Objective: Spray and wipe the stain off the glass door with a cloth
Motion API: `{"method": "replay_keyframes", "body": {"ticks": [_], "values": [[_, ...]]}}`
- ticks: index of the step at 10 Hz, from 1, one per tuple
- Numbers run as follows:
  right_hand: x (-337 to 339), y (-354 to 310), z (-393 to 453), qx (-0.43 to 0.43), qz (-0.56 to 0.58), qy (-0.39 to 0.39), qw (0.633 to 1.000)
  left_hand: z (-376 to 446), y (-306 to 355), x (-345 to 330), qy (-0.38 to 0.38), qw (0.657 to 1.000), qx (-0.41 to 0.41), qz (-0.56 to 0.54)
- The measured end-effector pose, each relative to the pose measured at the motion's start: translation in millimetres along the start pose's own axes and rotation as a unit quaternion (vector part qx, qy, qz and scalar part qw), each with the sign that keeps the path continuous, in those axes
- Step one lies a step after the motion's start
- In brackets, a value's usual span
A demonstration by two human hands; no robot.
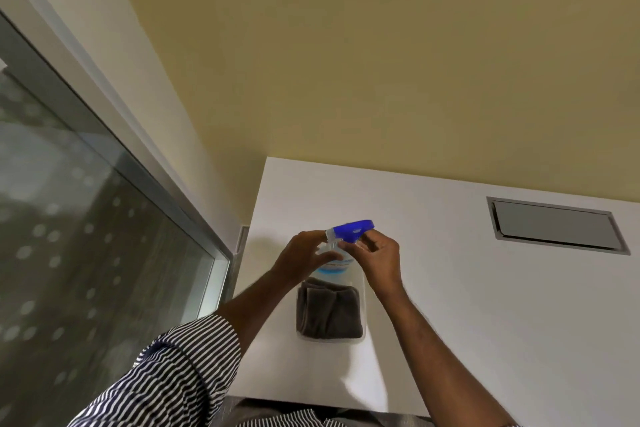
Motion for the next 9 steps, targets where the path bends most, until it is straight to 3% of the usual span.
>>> {"method": "replay_keyframes", "body": {"ticks": [4,6,7,8,9], "values": [[-8,6,-1,-0.012,0.005,-0.008,1.000,0,-9,-3,0.014,1.000,0.001,0.013],[-1,3,-2,-0.006,-0.053,-0.044,0.998,-3,-19,-1,-0.060,0.994,0.061,-0.074],[5,-17,-3,0.060,-0.053,-0.072,0.994,-7,-25,13,-0.021,0.995,0.091,0.029],[15,-37,2,0.109,-0.084,-0.039,0.990,-6,-10,44,0.082,0.989,0.058,0.107],[20,-74,18,0.165,-0.101,0.000,0.981,6,31,85,0.199,0.975,-0.009,0.097]]}}
Point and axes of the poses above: each hand's wrist, its own z-axis towards the middle knuckle, its own x-axis out of the back of the hand, y = z × x, the point moved 8 cm from there along z, towards the middle knuckle, and after that the axes turned 8 degrees about z, right-handed, at the moved point
